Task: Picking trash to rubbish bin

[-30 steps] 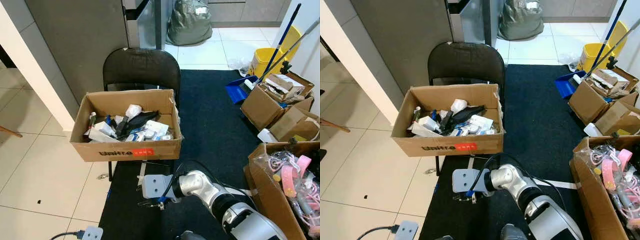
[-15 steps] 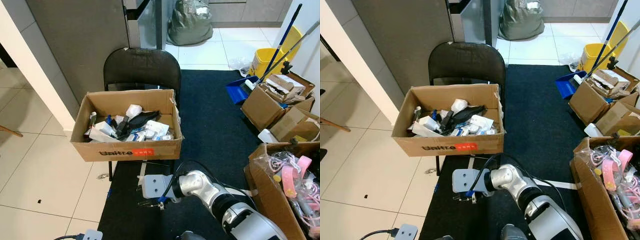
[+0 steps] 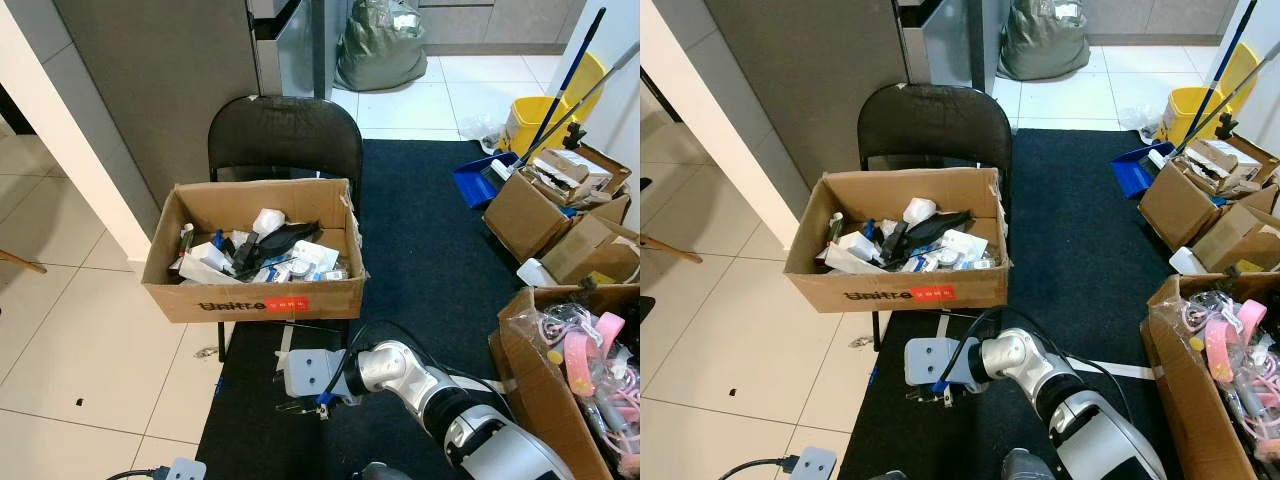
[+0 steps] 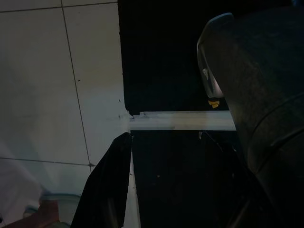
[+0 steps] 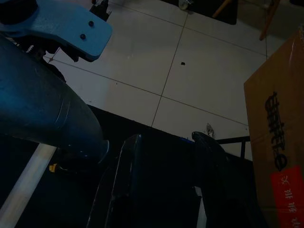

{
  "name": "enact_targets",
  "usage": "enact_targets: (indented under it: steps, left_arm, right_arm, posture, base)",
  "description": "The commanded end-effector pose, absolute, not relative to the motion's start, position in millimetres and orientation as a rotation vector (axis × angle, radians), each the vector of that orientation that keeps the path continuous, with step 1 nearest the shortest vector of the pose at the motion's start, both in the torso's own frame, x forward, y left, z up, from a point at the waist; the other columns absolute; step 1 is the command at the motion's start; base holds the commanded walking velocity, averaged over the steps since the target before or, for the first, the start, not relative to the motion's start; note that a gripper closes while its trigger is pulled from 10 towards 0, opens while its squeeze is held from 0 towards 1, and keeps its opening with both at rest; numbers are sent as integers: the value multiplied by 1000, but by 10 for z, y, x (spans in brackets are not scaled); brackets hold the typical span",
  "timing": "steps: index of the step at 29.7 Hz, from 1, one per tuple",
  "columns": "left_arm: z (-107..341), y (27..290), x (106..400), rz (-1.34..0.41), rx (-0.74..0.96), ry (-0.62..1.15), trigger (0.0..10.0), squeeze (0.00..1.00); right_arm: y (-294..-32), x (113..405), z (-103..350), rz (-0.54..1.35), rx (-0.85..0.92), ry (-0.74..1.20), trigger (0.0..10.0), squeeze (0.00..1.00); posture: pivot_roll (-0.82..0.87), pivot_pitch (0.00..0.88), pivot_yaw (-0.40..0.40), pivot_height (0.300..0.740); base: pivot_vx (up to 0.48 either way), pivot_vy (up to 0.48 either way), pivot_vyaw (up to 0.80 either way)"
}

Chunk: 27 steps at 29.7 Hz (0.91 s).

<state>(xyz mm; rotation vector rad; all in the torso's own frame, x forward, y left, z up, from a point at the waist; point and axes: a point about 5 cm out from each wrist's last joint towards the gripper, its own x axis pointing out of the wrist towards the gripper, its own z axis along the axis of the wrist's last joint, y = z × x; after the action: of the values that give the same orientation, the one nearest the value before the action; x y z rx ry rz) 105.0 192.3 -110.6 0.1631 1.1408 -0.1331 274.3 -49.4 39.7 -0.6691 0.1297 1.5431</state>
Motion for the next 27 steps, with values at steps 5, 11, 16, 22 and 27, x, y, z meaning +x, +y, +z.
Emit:
enact_targets:
  steps: [5, 11, 16, 22, 27]
  left_arm:
    - [-1132, 1838, 998, -155, 157, 1164, 10000, 0]
    - [-1131, 1837, 1005, -156, 158, 1163, 10000, 0]
    - [-1130, 1839, 1009, -155, 159, 1163, 10000, 0]
    - [-1128, 1832, 1020, -156, 157, 1161, 10000, 0]
    - [-1127, 1830, 1025, -157, 157, 1160, 10000, 0]
  right_arm:
    - [-484, 2753, 409, 1549, -672, 127, 10000, 0]
    - [-482, 2755, 410, 1548, -673, 127, 10000, 0]
    - [-482, 2756, 410, 1548, -673, 128, 10000, 0]
    - [-480, 2755, 410, 1548, -673, 127, 10000, 0]
    - [-479, 2754, 410, 1548, -673, 127, 10000, 0]
  posture:
    - [-44, 87, 47, 740]
    - [-44, 85, 49, 740]
    - [-42, 85, 49, 740]
    - [-42, 85, 48, 740]
    - [-43, 85, 49, 740]
  base:
    - [0, 0, 0]
    - [0, 0, 0]
    - [0, 0, 0]
    - [0, 0, 0]
    - [0, 0, 0]
